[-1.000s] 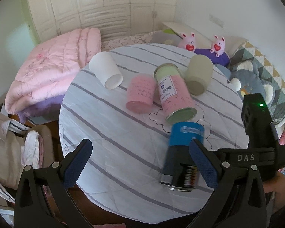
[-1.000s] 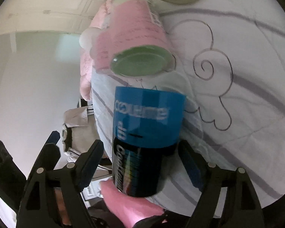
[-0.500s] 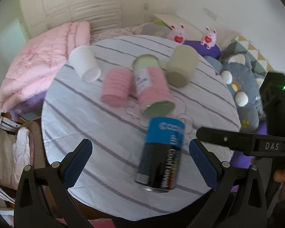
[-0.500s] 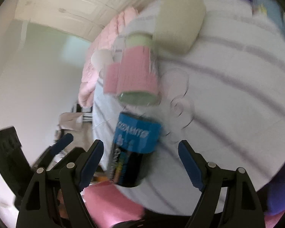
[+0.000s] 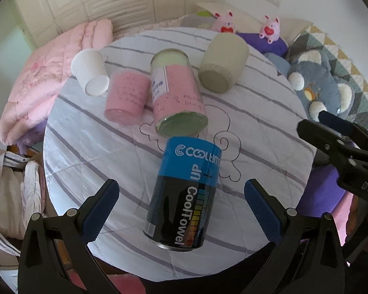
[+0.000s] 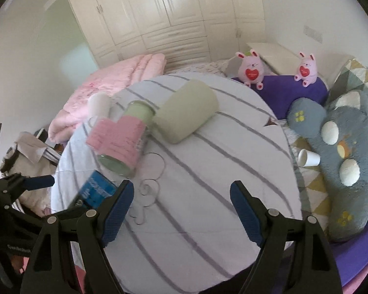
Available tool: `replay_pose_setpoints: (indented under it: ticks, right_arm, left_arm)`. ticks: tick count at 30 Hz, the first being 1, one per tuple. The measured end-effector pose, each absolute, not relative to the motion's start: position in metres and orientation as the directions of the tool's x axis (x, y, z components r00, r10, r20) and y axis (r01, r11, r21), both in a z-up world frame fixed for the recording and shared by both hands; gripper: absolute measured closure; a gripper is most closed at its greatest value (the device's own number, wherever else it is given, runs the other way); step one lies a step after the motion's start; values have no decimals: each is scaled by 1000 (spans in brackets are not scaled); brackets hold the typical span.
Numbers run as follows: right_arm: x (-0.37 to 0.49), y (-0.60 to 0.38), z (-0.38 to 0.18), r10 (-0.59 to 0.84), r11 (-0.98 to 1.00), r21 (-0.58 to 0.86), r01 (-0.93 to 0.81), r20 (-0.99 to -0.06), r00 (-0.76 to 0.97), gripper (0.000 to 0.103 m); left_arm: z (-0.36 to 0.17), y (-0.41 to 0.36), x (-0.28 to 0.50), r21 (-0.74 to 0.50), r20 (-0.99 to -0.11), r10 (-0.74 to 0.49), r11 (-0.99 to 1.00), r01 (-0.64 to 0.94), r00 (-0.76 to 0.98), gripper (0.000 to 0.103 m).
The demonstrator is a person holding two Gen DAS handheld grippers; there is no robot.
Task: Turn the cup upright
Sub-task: 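Grasp the blue cup with the left tool while the right tool releases it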
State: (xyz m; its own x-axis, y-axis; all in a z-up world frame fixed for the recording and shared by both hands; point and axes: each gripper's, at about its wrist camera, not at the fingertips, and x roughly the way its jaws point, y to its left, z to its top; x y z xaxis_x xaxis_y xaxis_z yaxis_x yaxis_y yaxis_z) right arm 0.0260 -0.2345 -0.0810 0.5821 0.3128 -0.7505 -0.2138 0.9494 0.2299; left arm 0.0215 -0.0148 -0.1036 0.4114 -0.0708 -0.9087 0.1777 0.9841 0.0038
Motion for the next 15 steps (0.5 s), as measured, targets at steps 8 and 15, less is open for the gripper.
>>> replay_pose_setpoints:
  ticks: [8, 15]
  right_arm:
    - [23, -242, -92, 320, 944, 211, -254, -775, 544, 21]
    - [24, -247, -103, 339, 935, 227, -273, -798, 499, 21]
  left_arm:
    - [-114, -27, 27, 28, -930, -43, 982, 187, 366, 0]
    - [-127, -33, 37, 47, -949, -16, 980, 192, 314, 0]
